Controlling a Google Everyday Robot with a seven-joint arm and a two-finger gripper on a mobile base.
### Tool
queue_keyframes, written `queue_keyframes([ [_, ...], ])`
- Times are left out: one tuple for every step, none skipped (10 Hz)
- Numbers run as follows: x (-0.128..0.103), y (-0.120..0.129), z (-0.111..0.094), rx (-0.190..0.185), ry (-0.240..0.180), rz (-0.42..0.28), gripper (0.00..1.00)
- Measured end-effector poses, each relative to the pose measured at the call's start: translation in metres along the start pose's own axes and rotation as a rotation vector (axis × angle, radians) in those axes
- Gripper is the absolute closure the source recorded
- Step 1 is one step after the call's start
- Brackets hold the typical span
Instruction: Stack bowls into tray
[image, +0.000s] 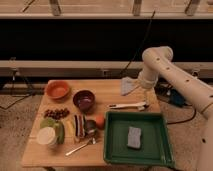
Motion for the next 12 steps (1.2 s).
queue_keyframes([
  [0.0, 0.0, 0.0, 0.0, 0.0, 0.0, 0.2],
  [0.0, 0.0, 0.0, 0.0, 0.0, 0.0, 0.2],
  [0.0, 0.0, 0.0, 0.0, 0.0, 0.0, 0.2],
  [0.0, 0.0, 0.0, 0.0, 0.0, 0.0, 0.2],
  [0.0, 0.0, 0.0, 0.0, 0.0, 0.0, 0.2],
  [0.0, 0.0, 0.0, 0.0, 0.0, 0.0, 0.2],
  [0.0, 0.0, 0.0, 0.0, 0.0, 0.0, 0.2],
  [0.0, 0.0, 0.0, 0.0, 0.0, 0.0, 0.2],
  [-0.0001, -0.0005, -0.0003, 0.0, 0.0, 0.0, 0.2],
  [-0.0003, -0.0015, -0.0004, 0.002, -0.001, -0.004, 0.2],
  [-0.001, -0.0027, 0.0012, 0.002, -0.003, -0.021, 0.2],
  [-0.008, -0.0077, 0.0036, 0.001, -0.01, -0.048, 0.2],
])
